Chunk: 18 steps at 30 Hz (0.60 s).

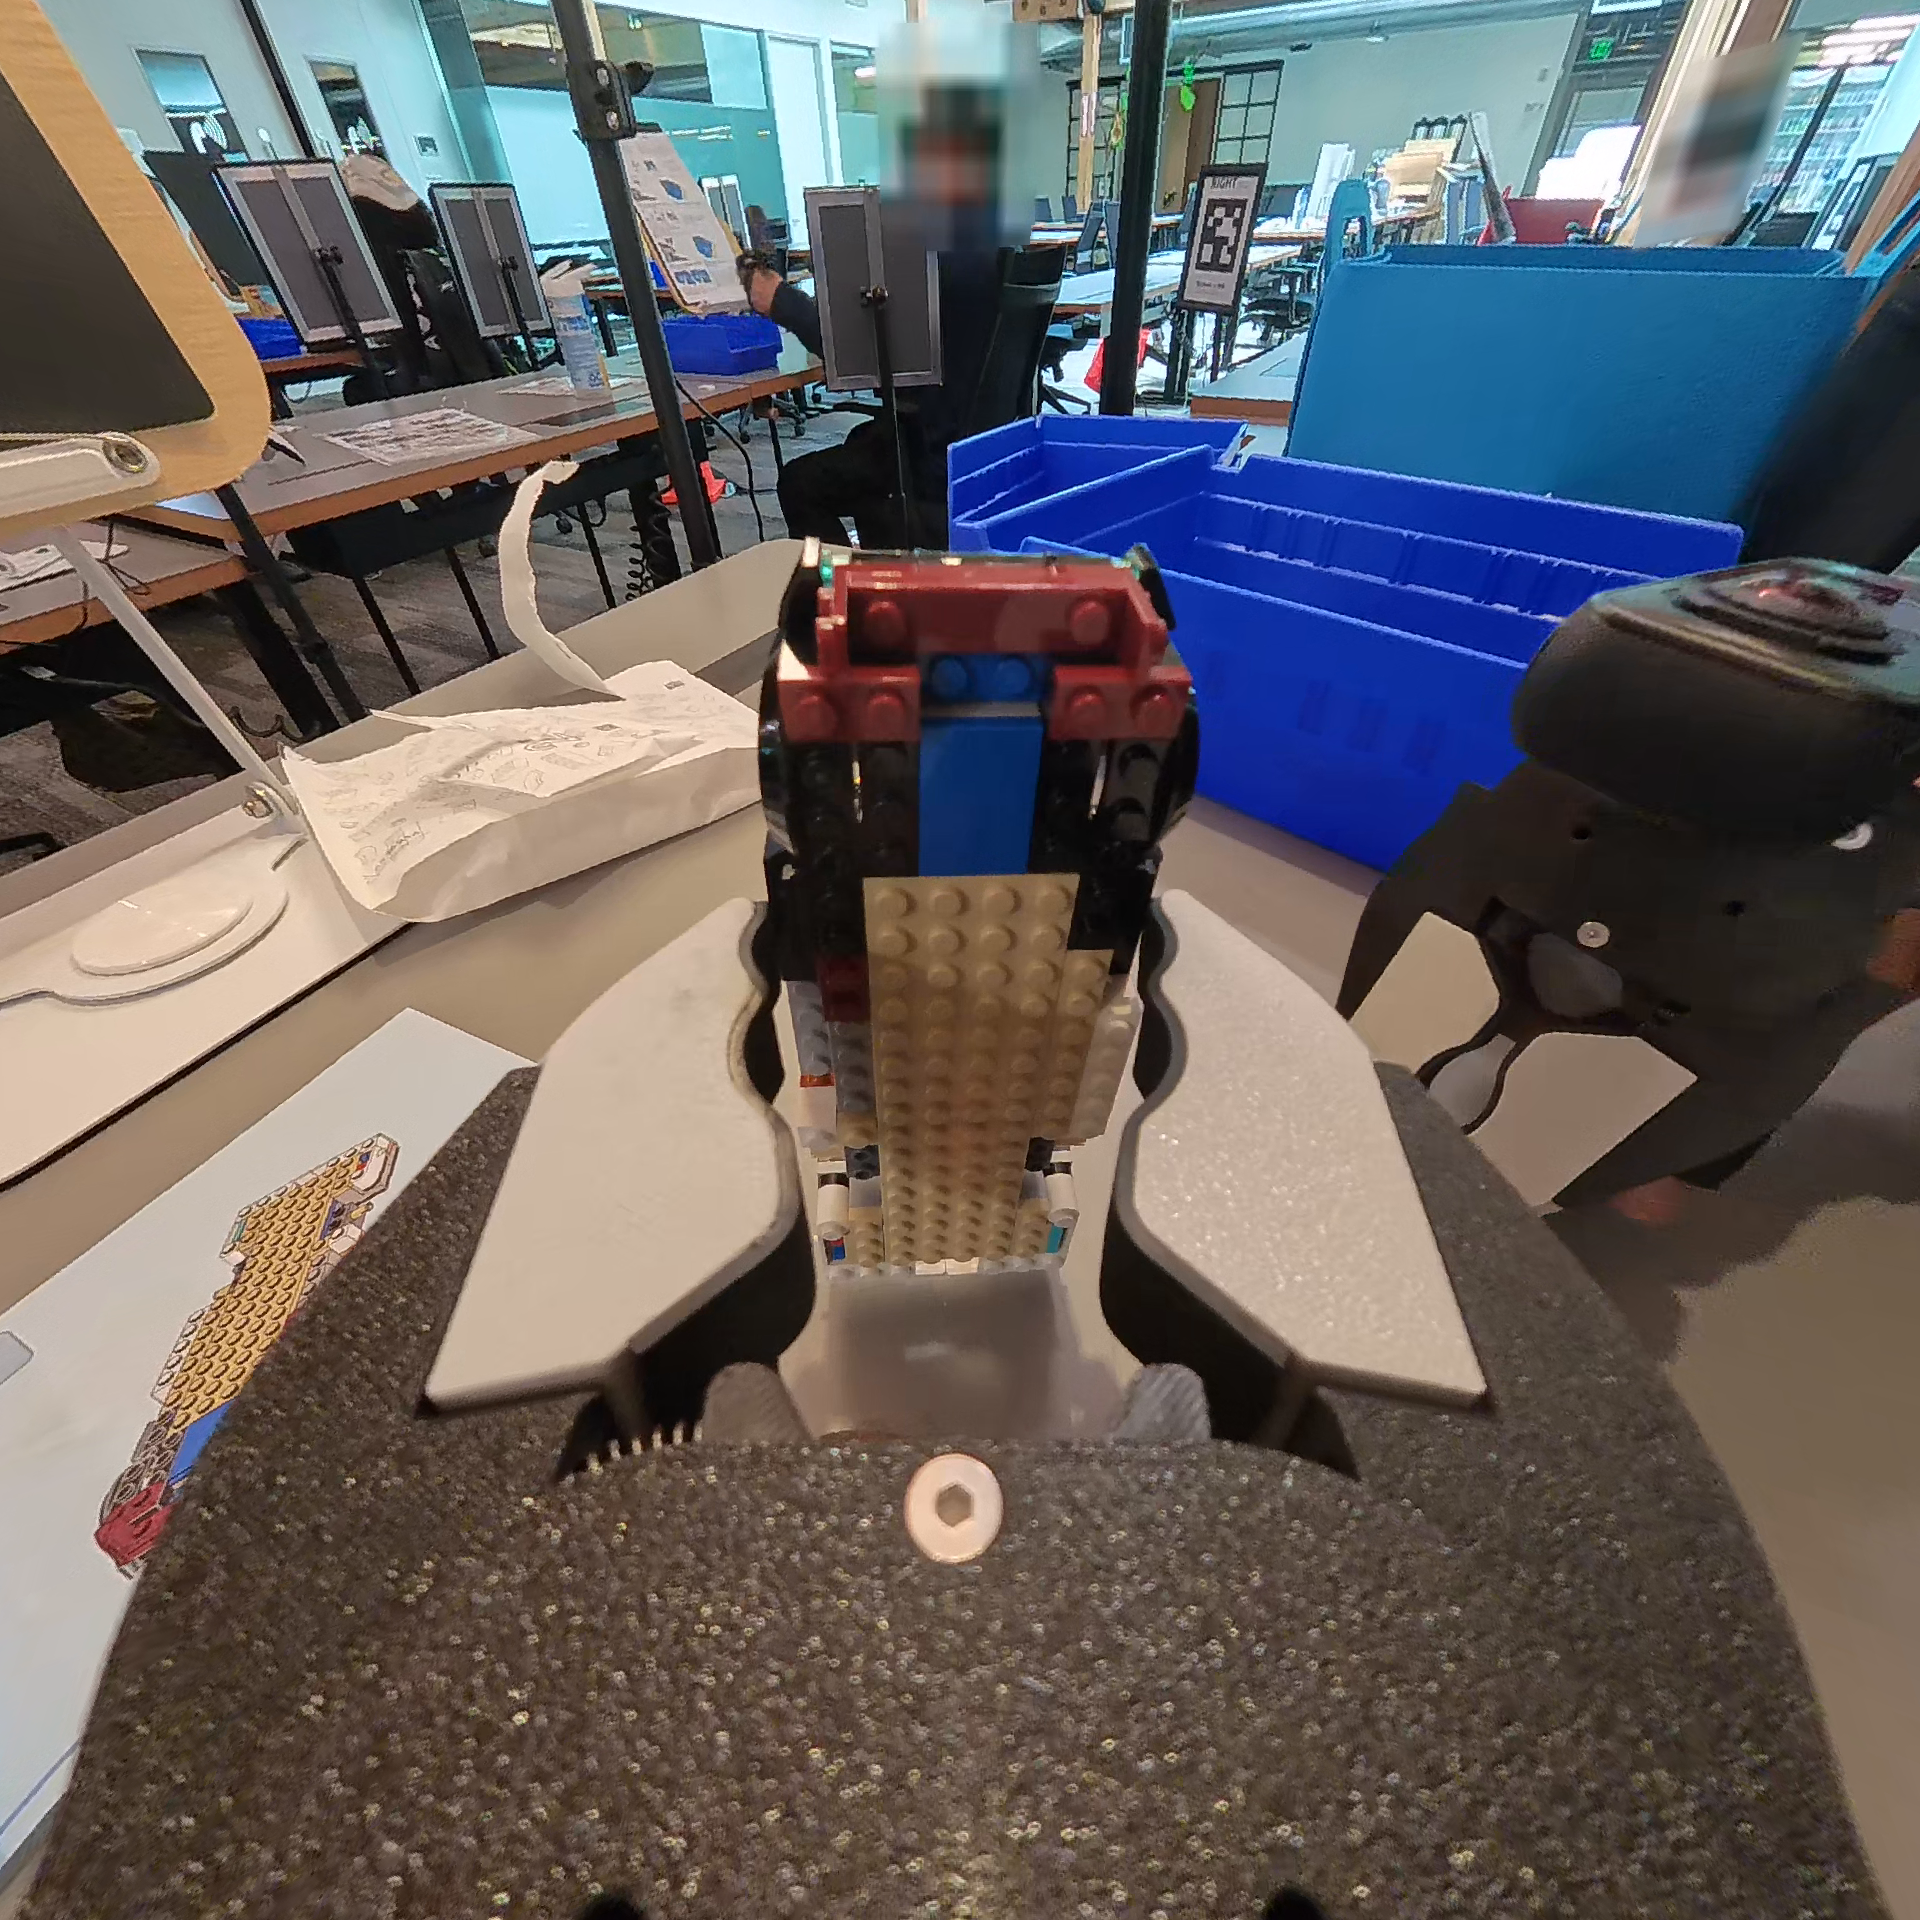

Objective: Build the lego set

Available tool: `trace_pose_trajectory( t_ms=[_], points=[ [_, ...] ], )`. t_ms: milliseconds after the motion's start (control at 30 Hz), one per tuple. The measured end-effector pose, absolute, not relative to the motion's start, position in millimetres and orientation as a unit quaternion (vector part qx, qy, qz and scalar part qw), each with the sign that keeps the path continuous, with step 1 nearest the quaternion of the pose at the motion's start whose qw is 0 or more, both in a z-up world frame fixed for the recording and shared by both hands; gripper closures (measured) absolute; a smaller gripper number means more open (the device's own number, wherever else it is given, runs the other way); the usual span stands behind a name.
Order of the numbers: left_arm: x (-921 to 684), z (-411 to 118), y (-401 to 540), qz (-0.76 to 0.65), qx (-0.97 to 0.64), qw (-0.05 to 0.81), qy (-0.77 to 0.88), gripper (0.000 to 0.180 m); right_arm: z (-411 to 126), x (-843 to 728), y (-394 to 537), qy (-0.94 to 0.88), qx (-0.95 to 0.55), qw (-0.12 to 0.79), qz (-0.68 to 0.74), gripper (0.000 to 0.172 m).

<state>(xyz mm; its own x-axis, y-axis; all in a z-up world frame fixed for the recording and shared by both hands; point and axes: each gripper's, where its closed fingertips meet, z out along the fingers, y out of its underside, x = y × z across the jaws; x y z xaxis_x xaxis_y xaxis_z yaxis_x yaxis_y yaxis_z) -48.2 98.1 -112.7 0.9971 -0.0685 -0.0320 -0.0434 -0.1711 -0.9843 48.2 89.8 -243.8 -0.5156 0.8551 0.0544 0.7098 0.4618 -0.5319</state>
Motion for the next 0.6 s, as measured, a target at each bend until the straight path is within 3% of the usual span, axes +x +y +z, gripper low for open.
trace_pose_trajectory(
  t_ms=[600],
  points=[
    [-48.8, -115.7, 98.9, -0.012, -0.768, 0.639, 0.037, 0.114, -242.2, 43.9, 89.0, -0.897, -0.36, 0.148, 0.208, 0.164]
  ],
)
